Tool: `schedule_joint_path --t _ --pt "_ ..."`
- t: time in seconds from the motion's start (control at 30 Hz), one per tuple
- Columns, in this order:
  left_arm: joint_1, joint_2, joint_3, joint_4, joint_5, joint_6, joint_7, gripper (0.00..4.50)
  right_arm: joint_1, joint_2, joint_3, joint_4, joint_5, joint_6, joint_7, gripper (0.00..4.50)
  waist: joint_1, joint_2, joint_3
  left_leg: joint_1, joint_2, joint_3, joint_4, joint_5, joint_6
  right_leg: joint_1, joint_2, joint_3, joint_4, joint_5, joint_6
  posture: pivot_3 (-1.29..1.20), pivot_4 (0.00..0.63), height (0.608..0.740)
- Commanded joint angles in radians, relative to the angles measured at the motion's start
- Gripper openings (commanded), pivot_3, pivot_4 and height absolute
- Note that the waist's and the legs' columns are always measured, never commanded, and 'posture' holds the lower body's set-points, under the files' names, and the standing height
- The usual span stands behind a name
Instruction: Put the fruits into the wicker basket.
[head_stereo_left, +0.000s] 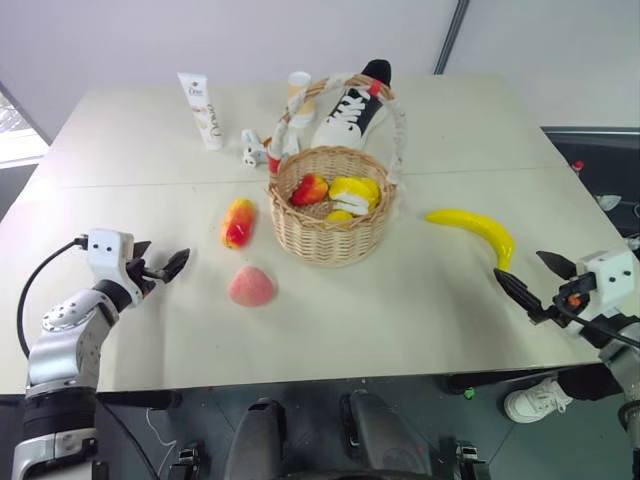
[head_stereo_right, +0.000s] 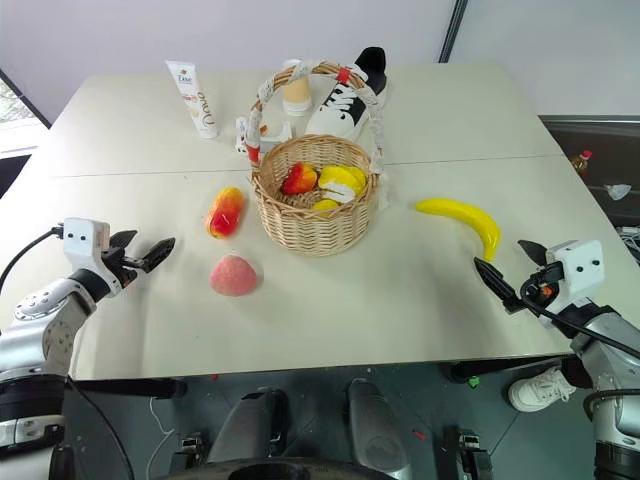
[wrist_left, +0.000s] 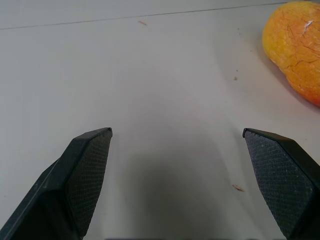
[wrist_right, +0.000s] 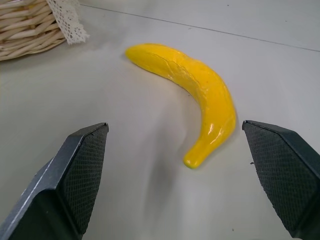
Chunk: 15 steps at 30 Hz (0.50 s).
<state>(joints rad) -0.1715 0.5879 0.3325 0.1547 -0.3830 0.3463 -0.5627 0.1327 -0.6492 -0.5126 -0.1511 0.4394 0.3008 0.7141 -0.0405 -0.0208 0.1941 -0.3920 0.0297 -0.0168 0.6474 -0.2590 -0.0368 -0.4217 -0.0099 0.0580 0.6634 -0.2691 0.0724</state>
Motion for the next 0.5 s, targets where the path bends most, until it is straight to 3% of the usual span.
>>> schedule_joint_path --t 0.03,0.5 --pt "-0.007 0.008 0.027 -0.035 -0.016 0.007 0.002 4.5 -0.008 -0.018 -0.009 -0.016 0.005 -0.013 0.005 4.47 0.0 0.0 0.0 0.0 0.0 0.0 0.0 0.0 0.0 0.0 0.0 0.0 0.0 0.0 0.0 0.0 0.15 0.74" --pt "-0.1 0.012 0.053 -0.161 -0.12 0.212 0.068 4.5 -0.058 -0.093 0.072 -0.279 0.107 0.141 0.05 4.47 -0.001 0.0 0.0 0.0 0.0 -0.001 0.0 0.0 0.0 0.0 0.0 0.0 0.001 0.0 0.0 0.0 0.15 0.74"
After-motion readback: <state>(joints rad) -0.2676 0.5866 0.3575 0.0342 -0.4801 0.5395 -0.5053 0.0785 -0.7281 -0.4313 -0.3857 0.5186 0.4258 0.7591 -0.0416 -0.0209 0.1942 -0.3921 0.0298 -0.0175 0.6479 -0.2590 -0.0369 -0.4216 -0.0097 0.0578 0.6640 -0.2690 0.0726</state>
